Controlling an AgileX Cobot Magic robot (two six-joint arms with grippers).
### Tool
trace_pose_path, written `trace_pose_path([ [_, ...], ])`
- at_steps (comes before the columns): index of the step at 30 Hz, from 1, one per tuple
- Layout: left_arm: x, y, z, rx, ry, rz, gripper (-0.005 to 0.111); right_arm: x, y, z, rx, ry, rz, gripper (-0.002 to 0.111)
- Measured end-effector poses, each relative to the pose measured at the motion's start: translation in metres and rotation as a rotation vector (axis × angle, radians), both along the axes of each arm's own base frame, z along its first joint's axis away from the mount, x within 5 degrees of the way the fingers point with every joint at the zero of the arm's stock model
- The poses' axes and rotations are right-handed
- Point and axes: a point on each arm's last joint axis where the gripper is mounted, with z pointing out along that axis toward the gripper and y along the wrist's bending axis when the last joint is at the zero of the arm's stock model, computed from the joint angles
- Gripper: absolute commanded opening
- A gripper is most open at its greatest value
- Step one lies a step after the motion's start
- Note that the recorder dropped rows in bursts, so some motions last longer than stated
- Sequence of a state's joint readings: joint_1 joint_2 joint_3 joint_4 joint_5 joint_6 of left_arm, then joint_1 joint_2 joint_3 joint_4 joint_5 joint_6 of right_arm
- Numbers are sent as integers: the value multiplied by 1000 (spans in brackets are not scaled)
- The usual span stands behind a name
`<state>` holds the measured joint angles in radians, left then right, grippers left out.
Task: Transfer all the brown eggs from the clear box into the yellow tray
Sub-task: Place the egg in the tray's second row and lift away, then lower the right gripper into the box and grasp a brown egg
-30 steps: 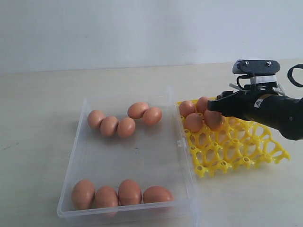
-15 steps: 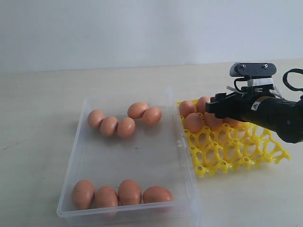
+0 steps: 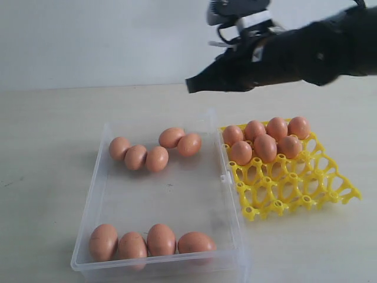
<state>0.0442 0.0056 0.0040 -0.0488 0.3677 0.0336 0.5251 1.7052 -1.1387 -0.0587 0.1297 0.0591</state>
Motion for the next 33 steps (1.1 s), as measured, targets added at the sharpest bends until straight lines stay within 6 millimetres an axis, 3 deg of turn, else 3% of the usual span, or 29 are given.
trace_pose_path([
  [4,0,0,0,0,0,0,0,-1,47,4,-70,122,132,7],
  [7,0,0,0,0,0,0,0,3,73,-6,3,239,135,16],
  [12,0,0,0,0,0,0,0,22,93,-39,114,399,7,52],
  [15,0,0,0,0,0,0,0,29,98,-62,155,493,-88,63],
  [21,0,0,0,0,0,0,0,35,98,-97,136,572,-194,62],
  [30,0,0,0,0,0,0,0,38,99,-120,95,591,-218,62],
  [33,0,0,0,0,0,0,0,43,102,-128,92,594,-220,56],
])
